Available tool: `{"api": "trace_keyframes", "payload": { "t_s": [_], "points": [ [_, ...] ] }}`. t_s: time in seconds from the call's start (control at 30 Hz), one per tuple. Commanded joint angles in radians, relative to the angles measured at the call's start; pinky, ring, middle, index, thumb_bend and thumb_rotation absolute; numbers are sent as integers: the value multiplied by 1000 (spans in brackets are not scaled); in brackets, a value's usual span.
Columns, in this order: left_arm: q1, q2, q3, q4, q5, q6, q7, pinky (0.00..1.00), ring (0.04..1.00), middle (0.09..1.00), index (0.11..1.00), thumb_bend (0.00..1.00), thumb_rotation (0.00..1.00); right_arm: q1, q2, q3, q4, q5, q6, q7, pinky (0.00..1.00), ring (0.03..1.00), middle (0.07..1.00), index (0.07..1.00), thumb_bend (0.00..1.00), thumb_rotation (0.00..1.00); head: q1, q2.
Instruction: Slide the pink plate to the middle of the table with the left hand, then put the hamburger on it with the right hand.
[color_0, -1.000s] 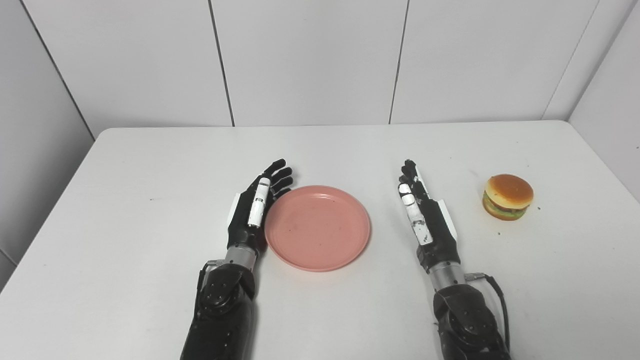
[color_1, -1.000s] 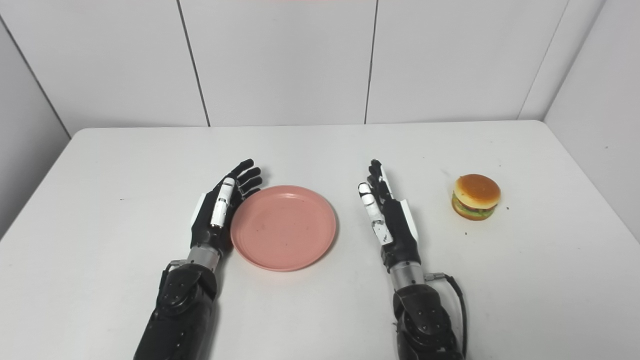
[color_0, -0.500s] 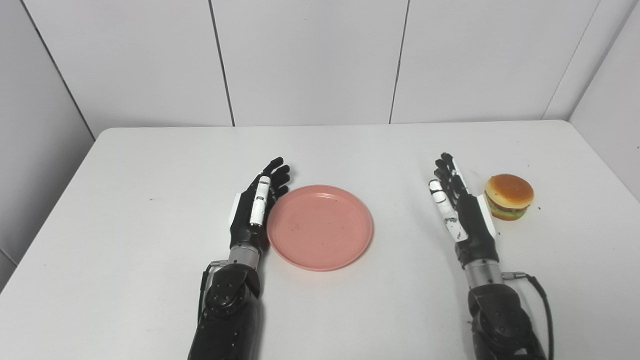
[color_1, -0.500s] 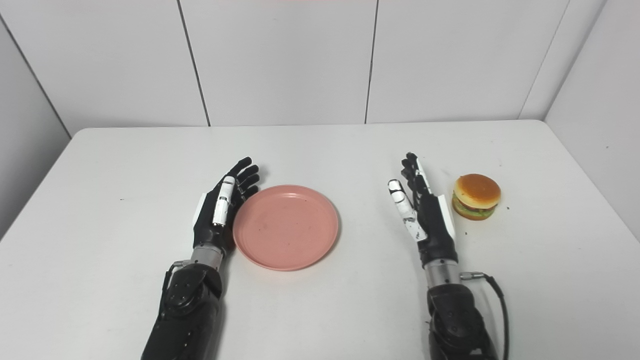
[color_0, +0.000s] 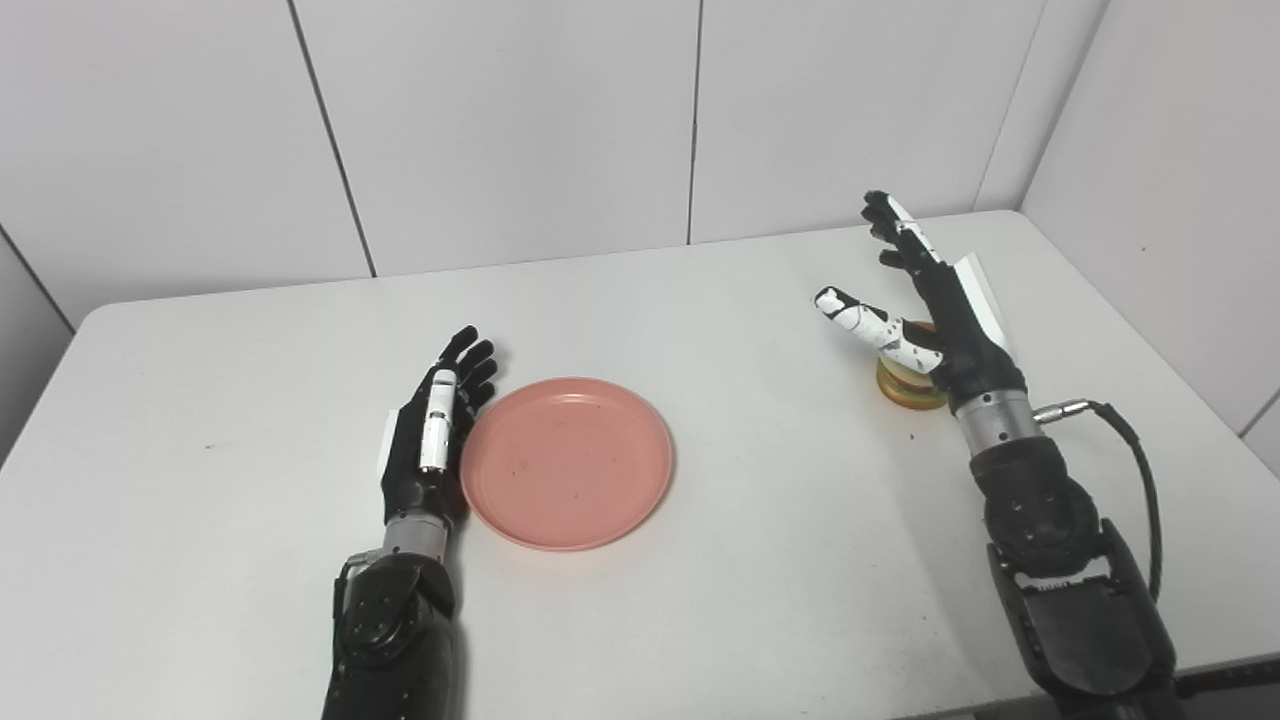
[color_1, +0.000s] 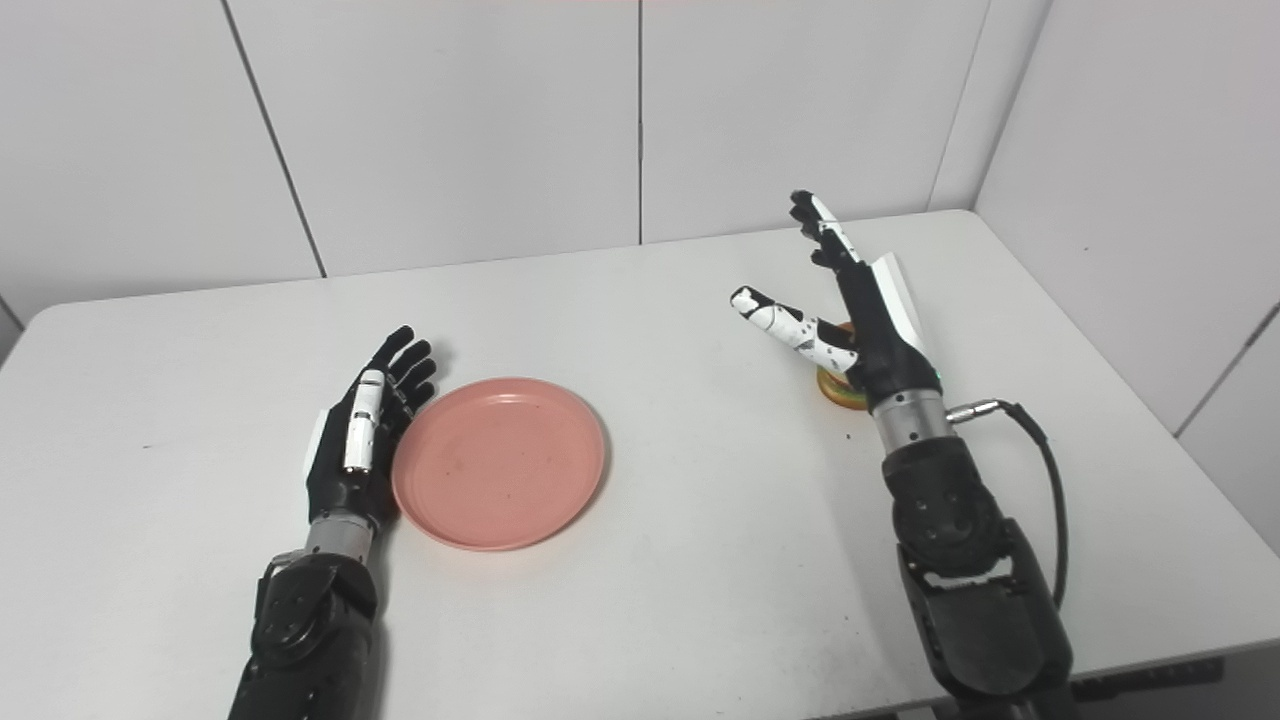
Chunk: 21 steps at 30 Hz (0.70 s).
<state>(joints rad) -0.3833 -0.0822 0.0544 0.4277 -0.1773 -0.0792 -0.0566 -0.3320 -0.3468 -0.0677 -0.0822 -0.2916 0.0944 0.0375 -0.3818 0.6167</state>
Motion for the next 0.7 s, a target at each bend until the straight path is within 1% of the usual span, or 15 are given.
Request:
{"api": "trace_keyframes", "payload": {
  "t_s": [0.0,0.03,0.1,0.2,0.27,0.3,0.4,0.43,0.47,0.5,0.53,0.57,0.63,0.67],
  "points": [
    [24,23,4,24,4,30,-5,909,887,861,828,194,935,-57,-40,-7,-42,-16,49,18,857,905,903,921,703,704,1,0],
    [24,25,6,26,3,27,-7,908,886,860,827,194,933,-61,-49,-6,-41,-21,58,23,858,905,904,921,701,701,-17,-4],
    [25,28,9,26,0,30,-10,908,876,855,820,197,887,-69,-65,-8,-28,-21,67,32,860,909,912,926,687,681,-29,-8],
    [26,30,19,18,-12,51,-13,914,874,847,814,195,852,-79,-86,-6,-7,-47,92,32,846,904,911,919,693,656,-41,-8],
    [30,33,18,8,-14,64,-21,917,887,859,830,185,897,-85,-99,-7,7,-54,98,34,848,911,917,916,705,637,-40,-6],
    [30,34,19,6,-17,69,-23,919,889,861,831,185,901,-87,-101,-8,12,-53,100,36,849,913,919,915,706,634,-42,-8],
    [30,40,17,12,-11,60,-30,913,892,866,837,175,886,-108,-123,-2,29,-67,166,62,861,932,938,917,725,635,-55,-14],
    [30,41,17,14,-9,58,-31,911,891,866,834,180,874,-113,-126,-3,31,-70,184,69,860,934,944,918,727,613,-55,-14],
    [29,44,18,23,-7,44,-33,909,890,866,832,183,864,-119,-135,4,34,-84,205,77,859,936,947,918,729,602,-72,-18],
    [28,45,18,29,-6,34,-36,903,886,859,827,189,846,-124,-142,10,35,-95,220,82,843,932,949,921,726,592,-72,-18],
    [27,47,23,39,-16,21,-45,902,886,857,827,192,831,-130,-155,24,35,-118,240,90,827,925,946,919,723,572,-101,-24],
    [24,50,27,50,-24,9,-55,909,894,863,833,192,805,-136,-165,37,34,-140,255,96,803,909,933,910,720,571,-113,-27],
    [21,58,33,66,-34,-1,-69,914,901,872,841,191,793,-145,-178,59,33,-180,274,98,794,898,924,901,731,569,-140,-34],
    [20,61,35,70,-35,-2,-72,919,906,877,844,190,790,-147,-180,64,34,-189,278,97,789,892,919,895,744,565,-140,-34]
  ]
}}
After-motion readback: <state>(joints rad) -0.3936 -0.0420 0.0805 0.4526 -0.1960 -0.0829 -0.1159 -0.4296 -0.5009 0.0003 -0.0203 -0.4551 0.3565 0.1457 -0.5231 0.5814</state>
